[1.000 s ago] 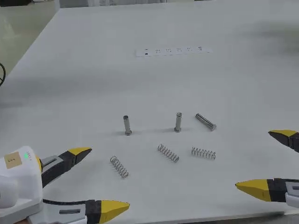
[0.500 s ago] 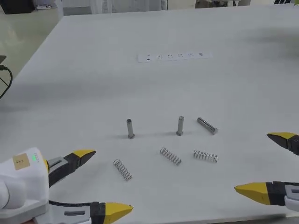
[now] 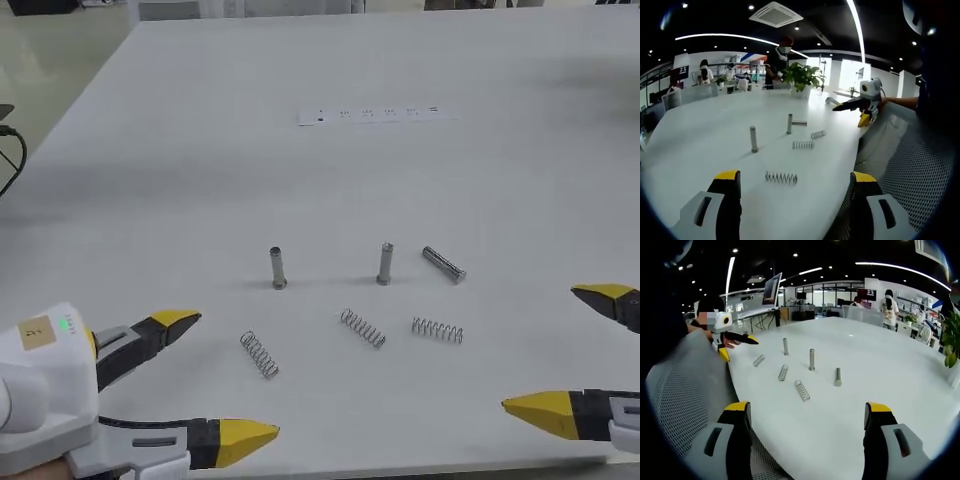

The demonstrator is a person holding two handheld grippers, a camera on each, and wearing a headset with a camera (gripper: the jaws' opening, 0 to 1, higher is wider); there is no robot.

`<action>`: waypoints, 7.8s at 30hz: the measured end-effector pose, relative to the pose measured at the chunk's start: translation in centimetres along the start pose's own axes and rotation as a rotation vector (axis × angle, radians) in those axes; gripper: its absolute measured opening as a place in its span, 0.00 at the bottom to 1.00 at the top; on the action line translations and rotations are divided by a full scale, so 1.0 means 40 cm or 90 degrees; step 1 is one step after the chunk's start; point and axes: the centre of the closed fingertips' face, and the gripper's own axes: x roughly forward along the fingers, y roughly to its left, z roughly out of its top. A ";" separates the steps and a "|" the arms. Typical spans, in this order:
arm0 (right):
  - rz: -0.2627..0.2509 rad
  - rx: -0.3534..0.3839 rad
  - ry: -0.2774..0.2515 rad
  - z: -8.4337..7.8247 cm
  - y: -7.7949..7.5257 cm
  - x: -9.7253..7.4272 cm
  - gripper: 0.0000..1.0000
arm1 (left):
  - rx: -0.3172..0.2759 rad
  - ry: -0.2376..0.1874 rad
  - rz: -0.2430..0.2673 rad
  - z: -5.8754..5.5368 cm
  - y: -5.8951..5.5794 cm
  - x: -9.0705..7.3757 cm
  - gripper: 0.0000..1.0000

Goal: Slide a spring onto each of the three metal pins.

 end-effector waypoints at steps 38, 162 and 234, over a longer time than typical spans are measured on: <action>0.002 0.002 0.032 0.102 -0.130 0.113 0.67 | -0.016 0.006 0.037 -0.004 0.037 0.000 0.86; -0.080 0.052 0.234 0.106 -0.201 0.280 0.05 | -0.019 -0.032 0.034 0.023 0.038 -0.006 0.80; 0.046 -0.049 0.294 0.035 -0.004 0.201 0.13 | -0.016 -0.030 0.026 0.020 0.029 -0.006 0.76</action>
